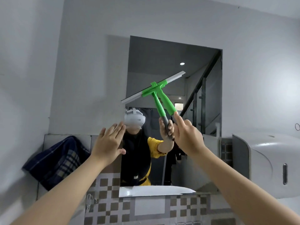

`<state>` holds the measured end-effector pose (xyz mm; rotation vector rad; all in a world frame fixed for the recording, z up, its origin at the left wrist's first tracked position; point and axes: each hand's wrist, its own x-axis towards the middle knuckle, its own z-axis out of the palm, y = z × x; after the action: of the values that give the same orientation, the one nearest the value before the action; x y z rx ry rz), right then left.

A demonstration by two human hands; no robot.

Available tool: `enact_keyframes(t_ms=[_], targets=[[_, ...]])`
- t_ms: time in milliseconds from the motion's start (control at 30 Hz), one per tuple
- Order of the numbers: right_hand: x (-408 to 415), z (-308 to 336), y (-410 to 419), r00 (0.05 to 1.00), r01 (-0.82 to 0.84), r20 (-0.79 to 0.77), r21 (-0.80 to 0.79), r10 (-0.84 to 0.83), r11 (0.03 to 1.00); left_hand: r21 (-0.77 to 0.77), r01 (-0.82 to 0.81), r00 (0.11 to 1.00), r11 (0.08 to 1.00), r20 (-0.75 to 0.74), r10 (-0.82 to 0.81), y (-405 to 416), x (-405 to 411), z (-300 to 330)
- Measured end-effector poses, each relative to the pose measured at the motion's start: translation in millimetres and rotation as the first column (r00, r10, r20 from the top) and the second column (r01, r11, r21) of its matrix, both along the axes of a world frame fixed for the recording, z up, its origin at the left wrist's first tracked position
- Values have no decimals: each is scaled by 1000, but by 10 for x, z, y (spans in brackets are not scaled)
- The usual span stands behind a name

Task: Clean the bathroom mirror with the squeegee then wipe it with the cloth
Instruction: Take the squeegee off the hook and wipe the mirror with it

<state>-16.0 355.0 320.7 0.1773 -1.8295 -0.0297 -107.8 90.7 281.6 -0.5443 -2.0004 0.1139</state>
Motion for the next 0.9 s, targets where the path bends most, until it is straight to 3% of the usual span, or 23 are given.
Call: enact_keyframes(t_ms=[167,333,767,900], targets=[[15,112,594,998,58,-11,190,-57,980,-4,-28,999,1000,-30,28,22,-10,-24],[72,195,1073,996,83,-4,263,-85,961,-13,-30,999,999,-41,29,31,-28,-23],[485,-226,1842,994,99,41,16,-99,995,-15,-37,999,999,-34,36,61,-43,-33],[483,-443,1816,1000,-13,24,-90,15,996,-9,-46,999,999,-29,46,77,-49,-43]])
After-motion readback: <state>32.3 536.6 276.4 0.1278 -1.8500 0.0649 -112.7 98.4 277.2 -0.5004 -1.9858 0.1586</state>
